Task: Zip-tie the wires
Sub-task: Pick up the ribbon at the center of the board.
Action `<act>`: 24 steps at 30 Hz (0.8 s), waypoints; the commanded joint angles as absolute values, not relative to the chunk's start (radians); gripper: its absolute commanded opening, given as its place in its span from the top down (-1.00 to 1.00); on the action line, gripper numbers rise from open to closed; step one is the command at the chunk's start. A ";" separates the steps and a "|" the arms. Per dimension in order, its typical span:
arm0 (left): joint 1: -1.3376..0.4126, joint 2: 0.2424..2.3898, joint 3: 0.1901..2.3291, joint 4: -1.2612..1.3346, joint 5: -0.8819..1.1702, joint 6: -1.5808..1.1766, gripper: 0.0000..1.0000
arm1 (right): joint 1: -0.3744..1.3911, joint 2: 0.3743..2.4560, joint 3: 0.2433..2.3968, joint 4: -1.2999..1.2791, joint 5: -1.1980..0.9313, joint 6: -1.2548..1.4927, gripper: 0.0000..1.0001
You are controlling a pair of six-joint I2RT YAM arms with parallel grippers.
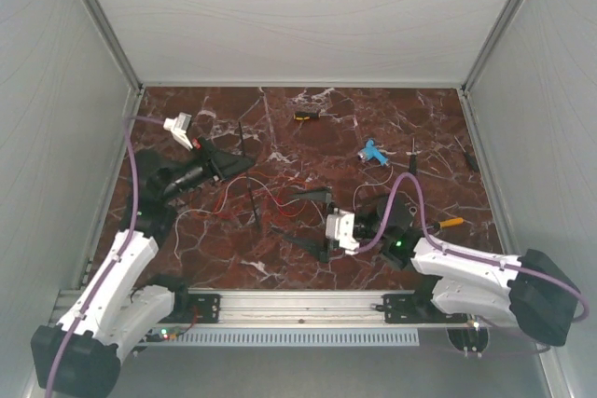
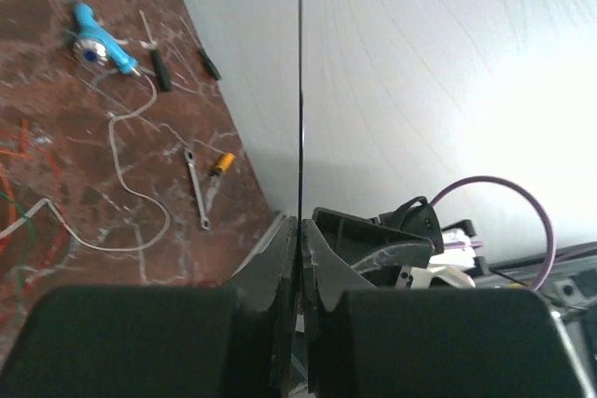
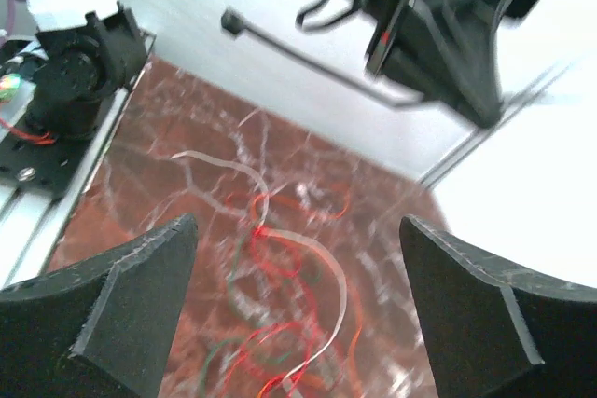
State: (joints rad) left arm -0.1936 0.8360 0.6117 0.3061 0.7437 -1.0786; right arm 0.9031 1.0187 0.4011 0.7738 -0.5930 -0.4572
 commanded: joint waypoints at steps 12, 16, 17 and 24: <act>-0.195 0.767 0.557 0.456 0.847 -1.351 1.00 | 1.103 1.192 0.554 1.088 -0.525 -0.844 -0.30; -0.193 0.760 0.552 0.463 0.853 -1.365 1.00 | 1.127 1.225 0.579 1.127 -0.524 -0.863 -0.14; -0.195 0.759 0.550 0.467 0.855 -1.370 1.00 | 1.134 1.231 0.586 1.130 -0.529 -0.867 -0.10; -0.194 0.753 0.553 0.495 0.875 -1.399 1.00 | 1.165 1.261 0.622 1.111 -0.555 -0.900 0.27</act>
State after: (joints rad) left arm -0.1936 0.7708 0.5404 0.4297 0.8322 -1.3327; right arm 1.1488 1.2507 0.5880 1.0256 -0.5316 -0.8562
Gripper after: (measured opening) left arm 0.003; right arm 0.403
